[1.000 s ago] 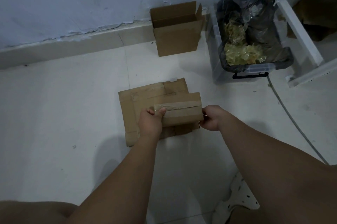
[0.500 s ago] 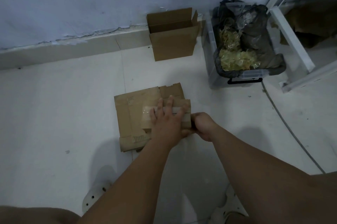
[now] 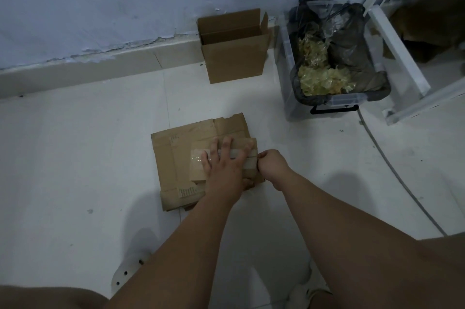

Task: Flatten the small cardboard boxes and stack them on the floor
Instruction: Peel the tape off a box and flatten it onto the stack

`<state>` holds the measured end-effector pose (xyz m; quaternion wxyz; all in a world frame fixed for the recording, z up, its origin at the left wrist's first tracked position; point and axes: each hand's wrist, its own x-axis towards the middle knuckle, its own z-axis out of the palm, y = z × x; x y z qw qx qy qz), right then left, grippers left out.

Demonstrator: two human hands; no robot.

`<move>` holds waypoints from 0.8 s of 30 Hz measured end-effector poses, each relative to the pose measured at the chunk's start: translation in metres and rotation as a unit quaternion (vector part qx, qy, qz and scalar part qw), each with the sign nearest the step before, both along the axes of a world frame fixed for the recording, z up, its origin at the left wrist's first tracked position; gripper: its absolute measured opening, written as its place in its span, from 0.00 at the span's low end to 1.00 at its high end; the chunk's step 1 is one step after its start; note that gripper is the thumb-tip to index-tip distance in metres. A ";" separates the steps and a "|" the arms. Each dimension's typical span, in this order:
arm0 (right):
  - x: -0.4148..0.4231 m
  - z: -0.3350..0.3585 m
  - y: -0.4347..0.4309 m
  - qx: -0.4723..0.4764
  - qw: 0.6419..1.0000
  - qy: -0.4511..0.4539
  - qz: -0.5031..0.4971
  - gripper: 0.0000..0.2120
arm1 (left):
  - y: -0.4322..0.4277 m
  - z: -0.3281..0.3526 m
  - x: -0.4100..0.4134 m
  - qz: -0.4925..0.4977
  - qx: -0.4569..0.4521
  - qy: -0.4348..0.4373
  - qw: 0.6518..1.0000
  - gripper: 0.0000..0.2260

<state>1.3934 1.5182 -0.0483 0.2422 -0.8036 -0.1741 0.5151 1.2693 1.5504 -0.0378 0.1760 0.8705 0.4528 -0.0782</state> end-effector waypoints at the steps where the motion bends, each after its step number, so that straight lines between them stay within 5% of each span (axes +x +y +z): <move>1: 0.001 0.000 0.000 -0.003 1.000 0.005 0.002 0.11 | 0.000 0.000 -0.001 -0.002 0.002 0.001 1.000 0.39; 9: 0.003 -0.003 -0.013 0.072 0.984 0.133 -0.093 0.13 | 0.001 -0.002 -0.003 -0.003 0.015 0.004 1.000 0.40; 24: 0.012 0.014 -0.028 0.089 0.949 0.237 -0.185 0.14 | -0.007 -0.017 -0.003 -0.005 0.019 -0.009 1.000 0.33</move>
